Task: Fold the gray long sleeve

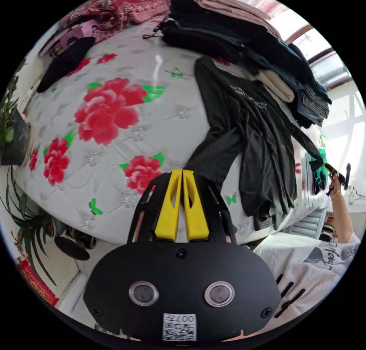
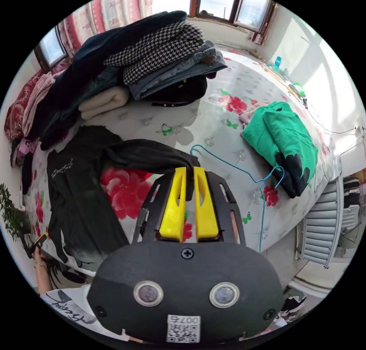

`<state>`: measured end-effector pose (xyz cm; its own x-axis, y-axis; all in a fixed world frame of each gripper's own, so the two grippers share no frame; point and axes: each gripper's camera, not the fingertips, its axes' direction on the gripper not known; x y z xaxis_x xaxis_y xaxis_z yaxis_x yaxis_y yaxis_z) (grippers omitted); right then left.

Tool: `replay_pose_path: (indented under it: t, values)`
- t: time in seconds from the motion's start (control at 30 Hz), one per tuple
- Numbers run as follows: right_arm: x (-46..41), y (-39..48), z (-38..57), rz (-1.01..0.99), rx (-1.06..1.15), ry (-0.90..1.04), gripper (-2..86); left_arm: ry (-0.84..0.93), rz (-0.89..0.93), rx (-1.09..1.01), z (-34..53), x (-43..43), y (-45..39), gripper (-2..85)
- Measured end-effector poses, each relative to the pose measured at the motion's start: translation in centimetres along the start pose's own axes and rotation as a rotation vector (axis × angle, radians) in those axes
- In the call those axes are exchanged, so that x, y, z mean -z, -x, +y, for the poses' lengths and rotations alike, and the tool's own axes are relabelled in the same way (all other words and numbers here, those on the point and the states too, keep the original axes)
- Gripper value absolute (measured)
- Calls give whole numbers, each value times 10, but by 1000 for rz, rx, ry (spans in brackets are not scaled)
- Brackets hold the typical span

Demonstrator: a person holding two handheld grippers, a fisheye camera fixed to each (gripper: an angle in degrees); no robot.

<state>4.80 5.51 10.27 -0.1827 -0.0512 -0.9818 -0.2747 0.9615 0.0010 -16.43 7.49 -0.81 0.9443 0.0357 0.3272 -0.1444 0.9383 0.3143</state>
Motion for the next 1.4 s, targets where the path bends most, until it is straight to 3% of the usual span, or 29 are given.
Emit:
replay_pose_path:
  t: [0.1, 0.23, 0.5, 0.63, 0.7, 0.87, 1.23, 1.4]
  values:
    - [12, -20, 4, -62, 34, -27, 32, -113, -57, 220, 9, 53, 54, 3]
    - [-2, 3, 42, -264, 264, 45, 47, -204, -72, 210, 37, 81, 47, 41]
    - [-66, 72, 131, -395, 625, 302, 74, 45, 279, -55, 108, -35, -106, 87]
    - [-86, 87, 145, -373, 729, 367, 58, 128, 273, -89, 118, -61, -136, 86]
    - [-92, 89, 147, -285, 742, 340, 33, 116, 226, -140, 115, -57, -144, 77]
    - [-88, 66, 132, -371, 684, 314, 7, 105, 128, -112, 116, -45, -137, 17]
    - [-96, 40, 131, -426, 663, 315, 1, 102, 256, -92, 148, -31, -154, 93]
    - [-102, 32, 131, -443, 676, 318, 0, 178, 133, -11, 131, -40, -157, 46]
